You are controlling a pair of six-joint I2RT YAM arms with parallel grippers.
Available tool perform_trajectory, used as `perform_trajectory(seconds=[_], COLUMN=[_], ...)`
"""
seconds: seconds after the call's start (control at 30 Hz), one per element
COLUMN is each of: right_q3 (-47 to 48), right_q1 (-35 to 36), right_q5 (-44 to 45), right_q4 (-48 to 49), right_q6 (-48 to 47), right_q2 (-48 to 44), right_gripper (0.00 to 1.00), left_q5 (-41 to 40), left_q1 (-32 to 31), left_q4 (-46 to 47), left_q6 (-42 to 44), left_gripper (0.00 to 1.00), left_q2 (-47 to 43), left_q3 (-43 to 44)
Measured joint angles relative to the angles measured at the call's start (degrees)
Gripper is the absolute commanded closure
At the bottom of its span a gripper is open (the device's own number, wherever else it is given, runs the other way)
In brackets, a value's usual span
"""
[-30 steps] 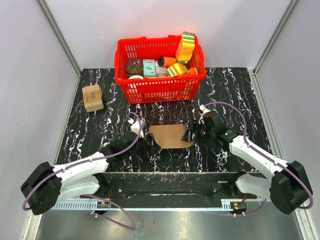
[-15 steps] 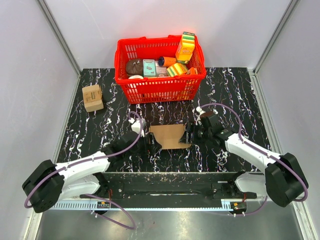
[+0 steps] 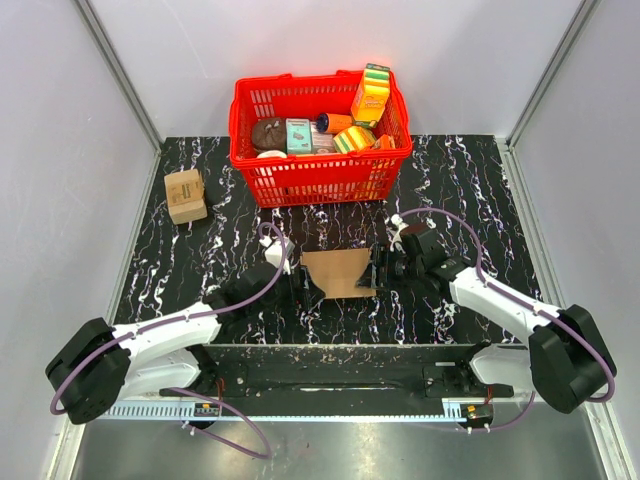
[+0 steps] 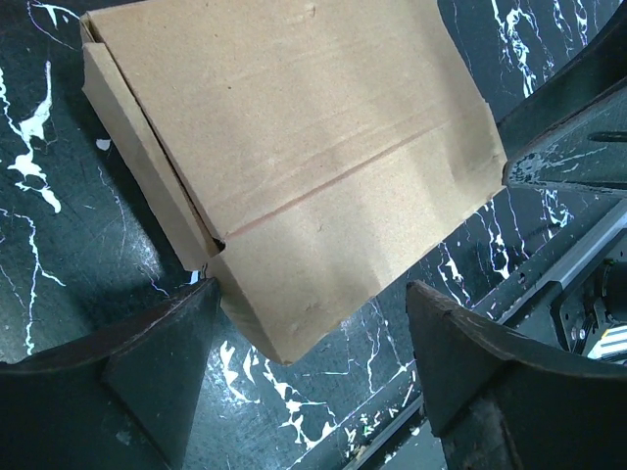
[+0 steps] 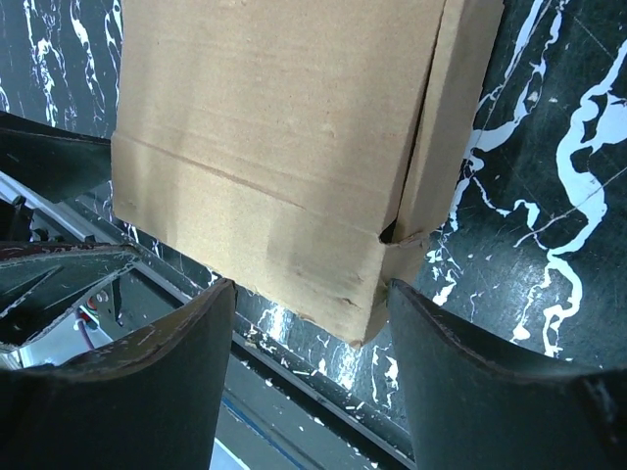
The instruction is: Fold the paper box
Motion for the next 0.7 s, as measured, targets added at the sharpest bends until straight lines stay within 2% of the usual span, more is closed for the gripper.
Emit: perform_trajectory(seconds=[0.43,0.7], right_q3=[-0.42,-0.42], right_q1=[-0.02,-0.02], right_q5=[-0.61,-0.55], right_q4=[0.09,0.02], right_q6=[0.9,1.31], right_q2=[0.17,0.24], right_gripper=[0.34,0.35], left_q5=[0.04,0.02], left_q1=[0.02,0.02], left_q4=[-0.39,-0.46], left_q6=[-0.09,-0.37], left_gripper=[0.32,0.34], left_q2=[0.0,0.09], left_q3=[-0.02,-0.04])
